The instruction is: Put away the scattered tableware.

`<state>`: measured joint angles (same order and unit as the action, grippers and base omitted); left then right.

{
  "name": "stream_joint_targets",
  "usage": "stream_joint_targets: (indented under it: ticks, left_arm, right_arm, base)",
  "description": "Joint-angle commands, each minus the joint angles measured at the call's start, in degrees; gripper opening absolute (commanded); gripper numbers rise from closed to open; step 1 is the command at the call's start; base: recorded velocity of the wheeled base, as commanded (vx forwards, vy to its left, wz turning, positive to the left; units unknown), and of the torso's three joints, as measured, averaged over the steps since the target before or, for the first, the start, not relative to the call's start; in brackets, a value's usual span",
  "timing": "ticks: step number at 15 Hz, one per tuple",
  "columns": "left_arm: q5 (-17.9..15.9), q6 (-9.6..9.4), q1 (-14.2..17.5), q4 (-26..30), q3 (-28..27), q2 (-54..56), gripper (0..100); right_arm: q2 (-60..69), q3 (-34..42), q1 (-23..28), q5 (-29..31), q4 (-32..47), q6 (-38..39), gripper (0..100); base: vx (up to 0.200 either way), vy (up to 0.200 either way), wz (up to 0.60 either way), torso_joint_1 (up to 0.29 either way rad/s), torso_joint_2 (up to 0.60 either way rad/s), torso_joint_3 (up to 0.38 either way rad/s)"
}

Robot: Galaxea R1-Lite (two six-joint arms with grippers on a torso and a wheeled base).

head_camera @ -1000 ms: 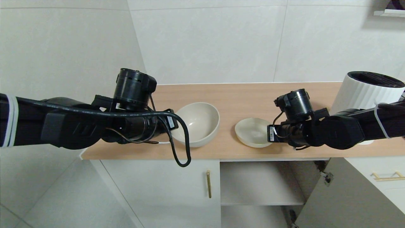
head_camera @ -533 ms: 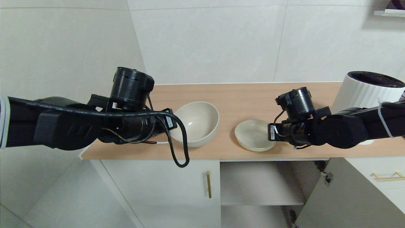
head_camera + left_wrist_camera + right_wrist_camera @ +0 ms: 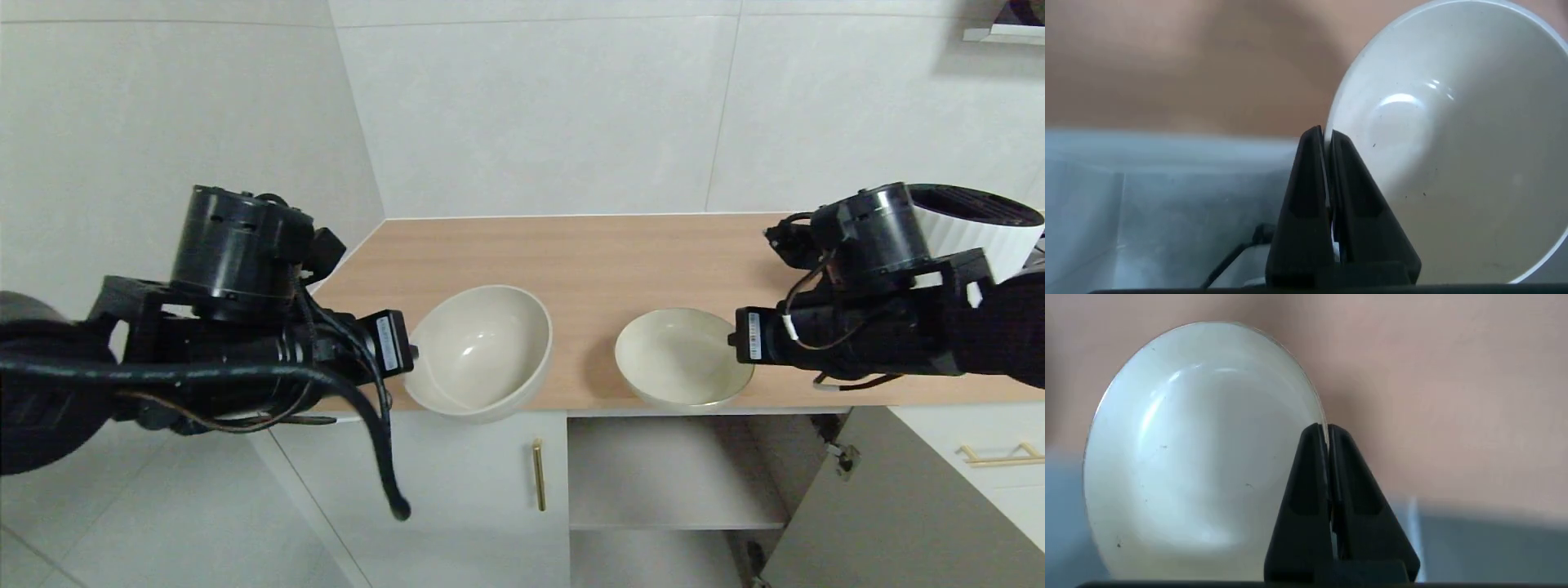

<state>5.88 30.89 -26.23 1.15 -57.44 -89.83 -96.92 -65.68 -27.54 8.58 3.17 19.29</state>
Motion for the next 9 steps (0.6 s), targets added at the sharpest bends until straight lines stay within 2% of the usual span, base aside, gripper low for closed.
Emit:
stream_joint_targets:
  ticks: [1, 3, 9]
  left_arm:
    - [-0.69, -1.45, -0.48, 0.0, 4.44, 7.04, 0]
    - [-0.69, -1.71, -1.19, 0.08, 5.85, 10.73, 0]
    - [-0.78, -2.94, -1.45, 0.0, 7.96, 11.61, 0]
  right_arm:
    - [9.29, 2.31, -0.06, -5.42, 4.74, 1.54, 0]
    - [12.28, 3.28, -0.06, -7.7, 6.67, 2.25, 0]
    - [14.39, 10.4, -0.5, -6.56, 4.3, 1.81, 0]
  base:
    - [0.0, 0.0, 0.0, 0.0, 0.0, 0.0]
    - [0.0, 0.0, 0.0, 0.0, 0.0, 0.0]
    - [0.0, 0.0, 0.0, 0.0, 0.0, 0.0]
